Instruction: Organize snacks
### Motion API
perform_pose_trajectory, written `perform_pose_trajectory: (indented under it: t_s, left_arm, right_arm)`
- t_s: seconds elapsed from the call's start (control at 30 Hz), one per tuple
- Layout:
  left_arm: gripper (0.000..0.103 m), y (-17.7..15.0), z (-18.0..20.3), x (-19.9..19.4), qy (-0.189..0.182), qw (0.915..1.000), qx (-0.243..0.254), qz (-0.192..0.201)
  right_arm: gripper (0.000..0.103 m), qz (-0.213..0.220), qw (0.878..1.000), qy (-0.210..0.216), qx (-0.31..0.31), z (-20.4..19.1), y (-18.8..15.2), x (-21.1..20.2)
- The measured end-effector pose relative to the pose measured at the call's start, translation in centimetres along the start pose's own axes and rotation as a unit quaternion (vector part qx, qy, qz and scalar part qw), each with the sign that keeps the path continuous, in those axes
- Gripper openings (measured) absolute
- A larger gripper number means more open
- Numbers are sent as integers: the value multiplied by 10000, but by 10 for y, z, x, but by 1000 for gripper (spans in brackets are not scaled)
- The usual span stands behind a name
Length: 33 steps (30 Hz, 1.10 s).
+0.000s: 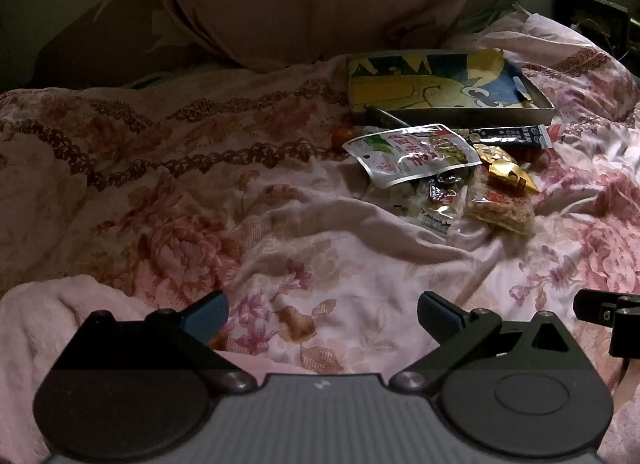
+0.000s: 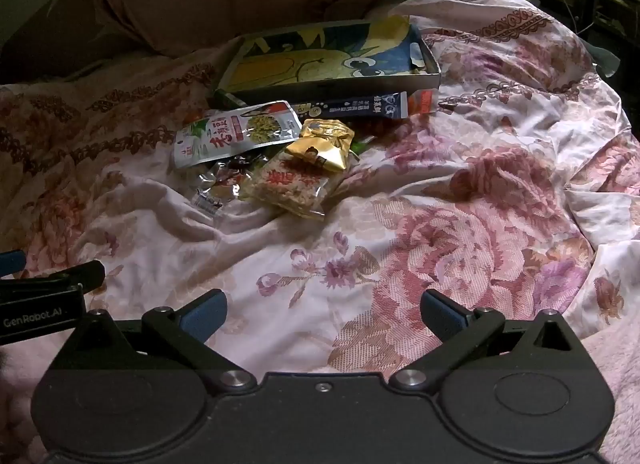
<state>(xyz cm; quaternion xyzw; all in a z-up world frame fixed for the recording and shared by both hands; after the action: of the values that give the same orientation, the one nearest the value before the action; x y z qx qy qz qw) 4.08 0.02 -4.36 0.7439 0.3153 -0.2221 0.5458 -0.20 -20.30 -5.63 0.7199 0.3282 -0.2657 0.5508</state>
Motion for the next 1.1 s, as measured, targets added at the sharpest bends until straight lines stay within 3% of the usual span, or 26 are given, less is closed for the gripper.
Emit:
perform_pose_trajectory:
  t_s: [1.1]
  left_arm:
    - [103, 0, 0, 0, -27, 10000, -8, -34]
  right_arm:
    - [103, -25, 10000, 18, 22, 0, 0, 0]
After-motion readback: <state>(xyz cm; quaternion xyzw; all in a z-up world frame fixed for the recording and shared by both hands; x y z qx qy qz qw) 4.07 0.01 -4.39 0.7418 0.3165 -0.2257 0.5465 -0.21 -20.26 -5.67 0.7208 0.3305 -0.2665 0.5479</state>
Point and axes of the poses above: each gripper's, at about its wrist camera, not at the fingertips, and x roughly the way its jaws point, z to its right, y to its top, the point moved 6 cm from there along x, roughly the way its jaws point, and after that the axes turned 13 degrees about y, right-handed, at the moved point
